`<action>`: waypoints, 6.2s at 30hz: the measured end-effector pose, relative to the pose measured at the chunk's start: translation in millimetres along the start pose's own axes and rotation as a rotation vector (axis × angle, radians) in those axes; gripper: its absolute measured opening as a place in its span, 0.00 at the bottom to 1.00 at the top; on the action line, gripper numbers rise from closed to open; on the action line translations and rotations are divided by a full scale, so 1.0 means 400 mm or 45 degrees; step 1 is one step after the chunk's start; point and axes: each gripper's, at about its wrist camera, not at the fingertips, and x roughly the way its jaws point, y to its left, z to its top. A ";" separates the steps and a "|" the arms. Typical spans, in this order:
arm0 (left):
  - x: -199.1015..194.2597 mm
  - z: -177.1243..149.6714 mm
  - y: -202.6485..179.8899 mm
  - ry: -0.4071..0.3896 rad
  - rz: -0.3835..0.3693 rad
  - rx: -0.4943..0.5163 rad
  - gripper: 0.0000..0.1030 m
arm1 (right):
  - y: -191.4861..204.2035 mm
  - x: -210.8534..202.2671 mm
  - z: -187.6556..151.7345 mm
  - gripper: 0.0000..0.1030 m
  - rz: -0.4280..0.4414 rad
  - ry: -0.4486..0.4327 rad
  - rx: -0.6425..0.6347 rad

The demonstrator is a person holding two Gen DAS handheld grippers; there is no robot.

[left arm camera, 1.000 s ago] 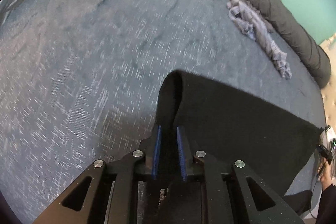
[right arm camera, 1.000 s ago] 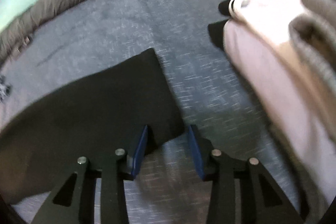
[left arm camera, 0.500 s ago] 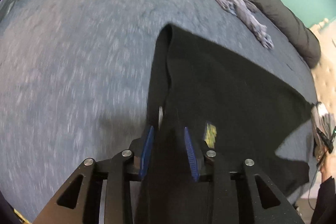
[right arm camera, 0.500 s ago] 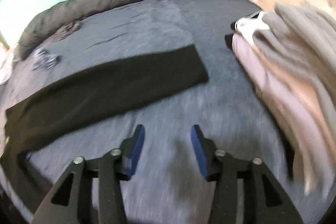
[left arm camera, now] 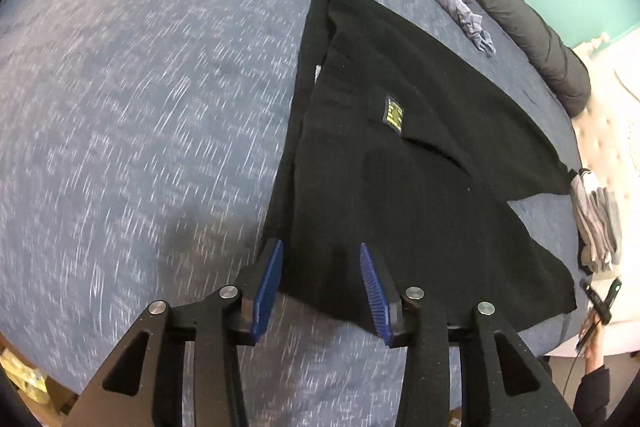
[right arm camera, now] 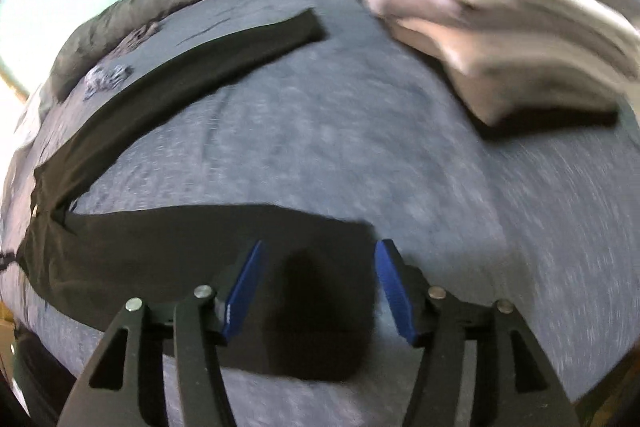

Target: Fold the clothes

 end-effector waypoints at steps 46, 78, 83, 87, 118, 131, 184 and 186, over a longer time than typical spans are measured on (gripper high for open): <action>-0.052 -0.025 0.084 -0.079 -0.145 -0.127 0.06 | -0.056 -0.154 -0.049 0.07 0.096 -0.078 -0.060; 0.011 -0.032 0.098 -0.033 -0.071 -0.127 0.06 | -0.111 -0.040 0.009 0.06 0.028 -0.071 0.087; 0.016 -0.037 0.101 -0.038 -0.057 -0.124 0.06 | -0.114 -0.005 0.030 0.06 -0.080 -0.090 0.124; 0.017 -0.037 0.105 -0.029 -0.047 -0.126 0.06 | -0.123 0.045 0.026 0.06 -0.159 -0.028 0.158; 0.075 0.088 -0.301 -0.198 -0.057 0.200 0.25 | 0.716 0.261 -0.013 0.34 0.208 0.244 -0.798; 0.245 -0.011 -0.389 -0.203 -0.157 0.246 0.25 | 0.830 0.363 -0.067 0.11 0.198 0.374 -1.039; 0.217 -0.014 -0.359 -0.279 -0.211 0.231 0.27 | 1.100 0.490 -0.116 0.03 0.434 0.445 -1.130; 0.216 -0.014 -0.358 -0.281 -0.212 0.230 0.27 | 1.101 0.482 -0.108 0.02 0.430 0.423 -1.133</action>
